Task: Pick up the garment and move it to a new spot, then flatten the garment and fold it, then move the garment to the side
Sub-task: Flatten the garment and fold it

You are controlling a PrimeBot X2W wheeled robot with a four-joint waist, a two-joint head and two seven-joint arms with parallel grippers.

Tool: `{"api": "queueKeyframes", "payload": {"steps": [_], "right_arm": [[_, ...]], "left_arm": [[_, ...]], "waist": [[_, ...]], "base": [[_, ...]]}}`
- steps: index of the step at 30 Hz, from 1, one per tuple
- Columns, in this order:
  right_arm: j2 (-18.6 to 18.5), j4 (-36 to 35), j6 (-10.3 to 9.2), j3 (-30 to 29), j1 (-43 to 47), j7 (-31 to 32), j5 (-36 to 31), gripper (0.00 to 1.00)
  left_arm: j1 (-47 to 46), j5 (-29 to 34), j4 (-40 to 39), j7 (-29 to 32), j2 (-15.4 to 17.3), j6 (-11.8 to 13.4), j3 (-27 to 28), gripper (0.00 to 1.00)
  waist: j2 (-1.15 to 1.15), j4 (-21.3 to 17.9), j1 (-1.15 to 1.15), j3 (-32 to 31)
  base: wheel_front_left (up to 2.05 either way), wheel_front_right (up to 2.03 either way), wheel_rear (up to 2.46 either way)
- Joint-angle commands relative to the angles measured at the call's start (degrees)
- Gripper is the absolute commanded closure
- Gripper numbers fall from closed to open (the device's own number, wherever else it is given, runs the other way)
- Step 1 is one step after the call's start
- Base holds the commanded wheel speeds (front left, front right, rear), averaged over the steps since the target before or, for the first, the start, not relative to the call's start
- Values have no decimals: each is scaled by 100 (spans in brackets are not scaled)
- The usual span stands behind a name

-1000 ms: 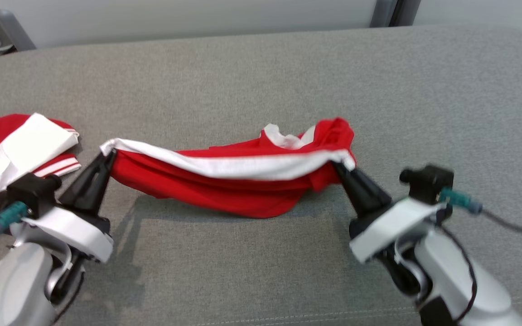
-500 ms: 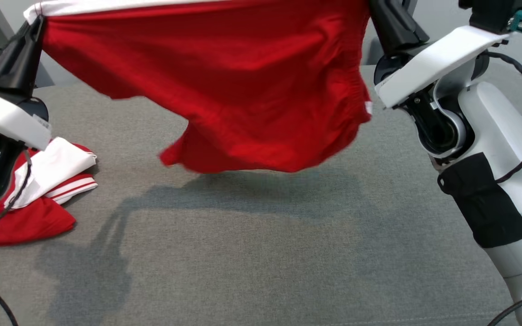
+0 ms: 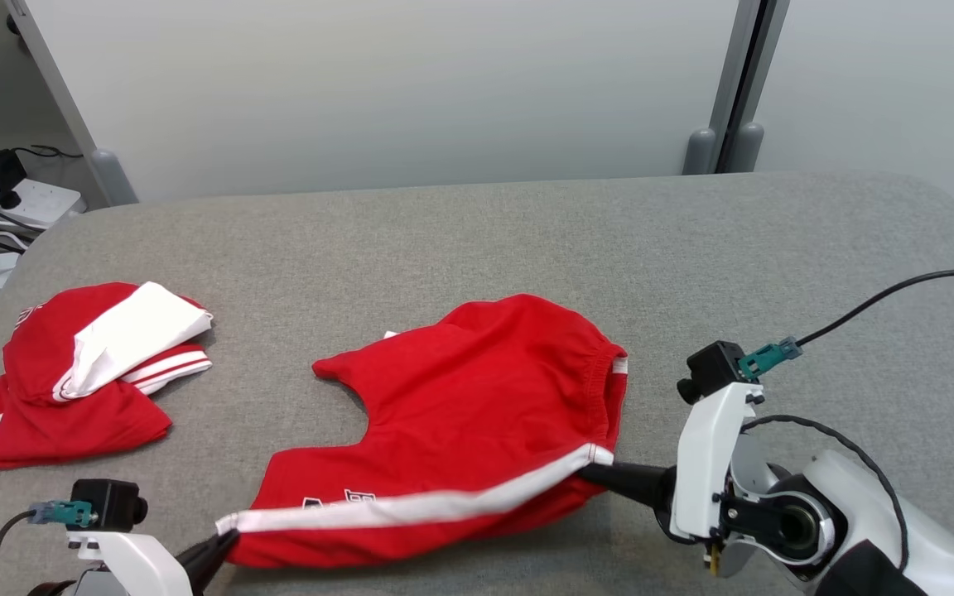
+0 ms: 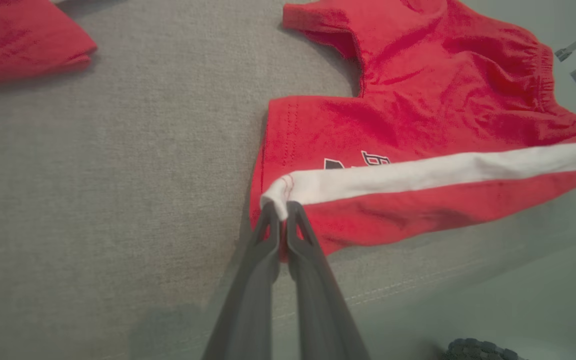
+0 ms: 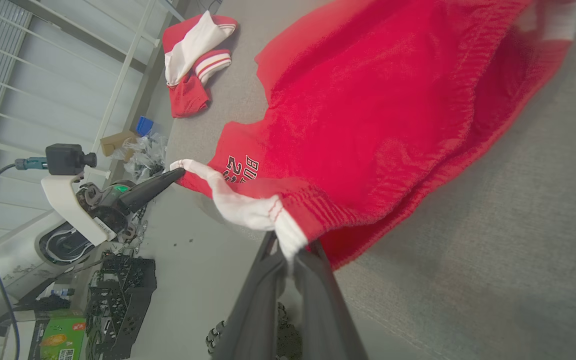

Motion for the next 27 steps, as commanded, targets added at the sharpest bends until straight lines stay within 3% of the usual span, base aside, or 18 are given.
{"api": "queueKeyframes", "payload": {"steps": [1, 7, 11, 13, 16, 18, 21, 23, 24, 27], "right_arm": [[-104, -296, 2, -16, -1, 121, 53, 100], [-614, -1394, 2, -325, 373, 1129, 418, 100], [-633, -1659, 2, -728, 561, 1486, 109, 100], [-287, -1284, 2, -986, 417, 1590, -464, 100], [912, -345, 2, -1766, -307, 1372, -1562, 100], [1397, 47, 2, -2613, -1226, 656, -2343, 100], [1465, 29, 2, -3301, -2808, -718, -3030, 100], [1467, 71, 2, -3427, -3645, -1413, -3170, 100], [1468, 142, 2, -3458, -3960, -1623, -3222, 100], [1469, 356, 2, -3455, -4523, -1836, -3343, 100]], "left_arm": [[-270, -77, -198, 94, 362, 3, 187, 100], [-603, -292, -1548, 1336, 1384, 3, -79, 100], [-868, -731, -2467, 2572, 2206, 3, -221, 100], [-1059, -961, -2564, 2977, 2466, 3, -181, 100], [-1463, -1308, -2254, 3245, 2533, 3, 55, 100], [-2175, -936, -2201, 2555, 2487, 3, 532, 100], [-3530, -142, -2492, 377, 2279, 3, 1490, 100], [-4082, -64, -2626, -623, 2185, 3, 1799, 100], [-4309, 19, -2652, -982, 2210, 3, 1875, 100], [-4647, 31, -2748, -1304, 2297, 3, 1834, 100]], "waist": [[0, 0, 0, -18], [0, 78, 0, 222], [0, 112, 0, 874], [0, 101, 0, 1369], [0, 27, 0, 2142], [0, -39, 0, 2605], [0, -6, 0, 3084], [0, 0, 0, 3138], [0, -6, 0, 3130], [0, -44, 0, 3139]], "base": [[0, 0, 0], [0, 0, 0], [0, 0, 0], [0, 0, 0], [0, 0, 0], [0, 0, 0], [0, 0, 0], [0, 0, 0], [0, 0, 0], [0, 0, 0]]}}
